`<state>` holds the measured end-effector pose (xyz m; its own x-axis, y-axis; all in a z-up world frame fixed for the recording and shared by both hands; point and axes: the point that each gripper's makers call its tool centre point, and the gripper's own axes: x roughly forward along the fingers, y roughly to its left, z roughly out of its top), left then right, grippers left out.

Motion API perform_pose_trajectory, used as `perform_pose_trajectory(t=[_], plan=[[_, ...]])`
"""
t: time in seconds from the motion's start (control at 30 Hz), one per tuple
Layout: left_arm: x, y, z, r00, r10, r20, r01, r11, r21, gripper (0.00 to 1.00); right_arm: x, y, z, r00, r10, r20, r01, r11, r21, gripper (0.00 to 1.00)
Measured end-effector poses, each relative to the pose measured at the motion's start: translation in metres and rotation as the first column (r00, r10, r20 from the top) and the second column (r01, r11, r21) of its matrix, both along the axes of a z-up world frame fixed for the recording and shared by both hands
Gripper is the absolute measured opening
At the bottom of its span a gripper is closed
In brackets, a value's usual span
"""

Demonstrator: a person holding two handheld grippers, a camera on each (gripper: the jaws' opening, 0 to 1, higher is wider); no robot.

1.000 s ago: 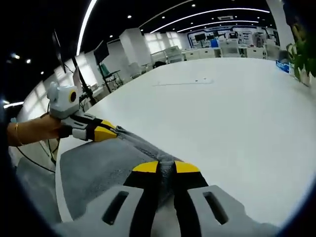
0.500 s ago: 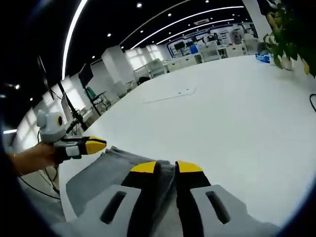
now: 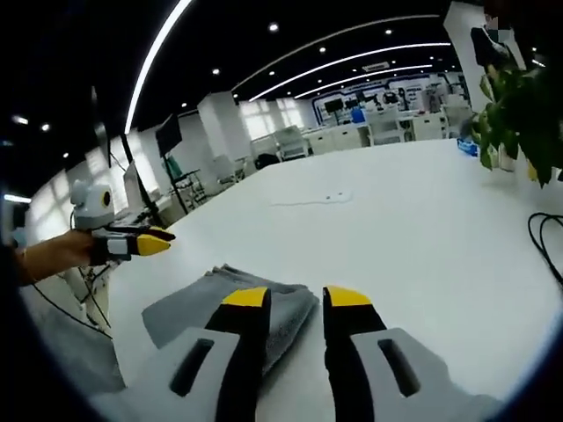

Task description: Fold the towel on the table until its edges align and the towel forms a compact rectangular stack.

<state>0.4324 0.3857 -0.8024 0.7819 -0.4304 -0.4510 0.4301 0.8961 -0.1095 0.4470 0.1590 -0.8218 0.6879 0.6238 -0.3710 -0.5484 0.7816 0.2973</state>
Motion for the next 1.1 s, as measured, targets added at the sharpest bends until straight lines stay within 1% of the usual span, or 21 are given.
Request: perform_pose_trajectory(t=[0.03, 0.07, 0.13, 0.2, 0.23, 0.33, 0.37, 0.43, 0.47, 0.5, 0.57, 0.6, 0.67, 0.77, 0.93, 1.0, 1.03, 1.07, 1.1], plan=[[-0.011, 0.003, 0.003, 1.0, 0.005, -0.002, -0.005, 1.0, 0.004, 0.31, -0.006, -0.001, 0.002, 1.0, 0.007, -0.001, -0.007, 1.0, -0.003, 0.25], [-0.018, 0.004, 0.004, 1.0, 0.01, -0.005, -0.01, 1.0, 0.002, 0.32, -0.01, -0.003, 0.003, 1.0, 0.016, -0.002, -0.016, 1.0, -0.007, 0.26], [-0.036, 0.006, 0.009, 1.0, 0.009, -0.013, -0.009, 1.0, -0.012, 0.35, -0.023, -0.005, 0.008, 1.0, 0.029, -0.002, -0.029, 0.999, -0.019, 0.28], [-0.047, 0.006, 0.013, 1.0, -0.004, 0.003, 0.004, 1.0, -0.017, 0.38, -0.036, -0.005, 0.013, 0.998, 0.055, 0.012, -0.055, 0.997, -0.054, 0.3], [-0.052, 0.005, 0.015, 1.0, -0.01, 0.006, 0.011, 1.0, -0.021, 0.4, -0.046, -0.007, 0.01, 0.998, 0.066, -0.006, -0.066, 0.994, -0.092, 0.31], [-0.07, 0.0, 0.021, 0.998, -0.051, 0.037, 0.052, 0.998, -0.036, 0.4, -0.069, -0.001, 0.012, 0.996, 0.091, -0.008, -0.091, 0.989, -0.114, 0.33], [-0.077, 0.0, 0.02, 0.998, -0.057, 0.034, 0.058, 0.998, -0.027, 0.41, -0.079, 0.003, 0.011, 0.994, 0.105, -0.016, -0.107, 0.986, -0.126, 0.35], [-0.086, -0.001, 0.019, 0.995, -0.086, 0.044, 0.086, 0.996, 0.01, 0.48, -0.093, 0.007, 0.01, 0.991, 0.133, -0.011, -0.133, 0.978, -0.16, 0.39], [-0.089, -0.002, 0.019, 0.995, -0.094, 0.046, 0.093, 0.996, 0.016, 0.51, -0.098, 0.008, 0.009, 0.989, 0.144, -0.012, -0.144, 0.974, -0.175, 0.42], [-0.095, -0.004, 0.017, 0.993, -0.11, 0.038, 0.109, 0.994, 0.021, 0.54, -0.108, 0.013, 0.008, 0.984, 0.179, -0.021, -0.18, 0.965, -0.189, 0.44], [-0.104, -0.006, 0.016, 0.991, -0.132, 0.027, 0.131, 0.991, 0.039, 0.55, -0.118, 0.015, 0.009, 0.981, 0.192, -0.017, -0.192, 0.961, -0.201, 0.46], [-0.106, -0.007, 0.016, 0.99, -0.141, 0.028, 0.14, 0.989, 0.047, 0.55, -0.121, 0.014, 0.009, 0.98, 0.198, -0.017, -0.198, 0.957, -0.212, 0.46], [-0.113, -0.008, 0.015, 0.983, -0.179, 0.032, 0.175, 0.981, 0.087, 0.55, -0.13, 0.013, 0.014, 0.979, 0.201, -0.013, -0.199, 0.952, -0.232, 0.49], [-0.122, -0.01, 0.011, 0.979, -0.205, 0.025, 0.201, 0.973, 0.11, 0.55, -0.139, 0.013, 0.019, 0.981, 0.195, -0.001, -0.189, 0.951, -0.245, 0.53], [-0.131, -0.01, 0.007, 0.973, -0.228, 0.033, 0.224, 0.97, 0.094, 0.57, -0.147, 0.012, 0.018, 0.983, 0.181, -0.005, -0.177, 0.956, -0.234, 0.55], [-0.133, -0.008, 0.006, 0.974, -0.224, 0.024, 0.221, 0.972, 0.074, 0.57, -0.15, 0.008, 0.015, 0.988, 0.151, -0.039, -0.156, 0.96, -0.233, 0.56], [-0.132, -0.007, 0.008, 0.976, -0.214, 0.035, 0.211, 0.975, 0.073, 0.57, -0.153, 0.009, 0.017, 0.987, 0.156, -0.034, -0.16, 0.961, -0.225, 0.56], [-0.129, -0.004, 0.013, 0.978, -0.192, 0.08, 0.185, 0.979, 0.088, 0.56, -0.154, 0.01, 0.018, 0.986, 0.162, -0.032, -0.165, 0.961, -0.224, 0.57], [-0.129, -0.003, 0.014, 0.977, -0.192, 0.089, 0.184, 0.979, 0.093, 0.56, -0.156, 0.011, 0.017, 0.985, 0.171, -0.035, -0.174, 0.957, -0.233, 0.57]])
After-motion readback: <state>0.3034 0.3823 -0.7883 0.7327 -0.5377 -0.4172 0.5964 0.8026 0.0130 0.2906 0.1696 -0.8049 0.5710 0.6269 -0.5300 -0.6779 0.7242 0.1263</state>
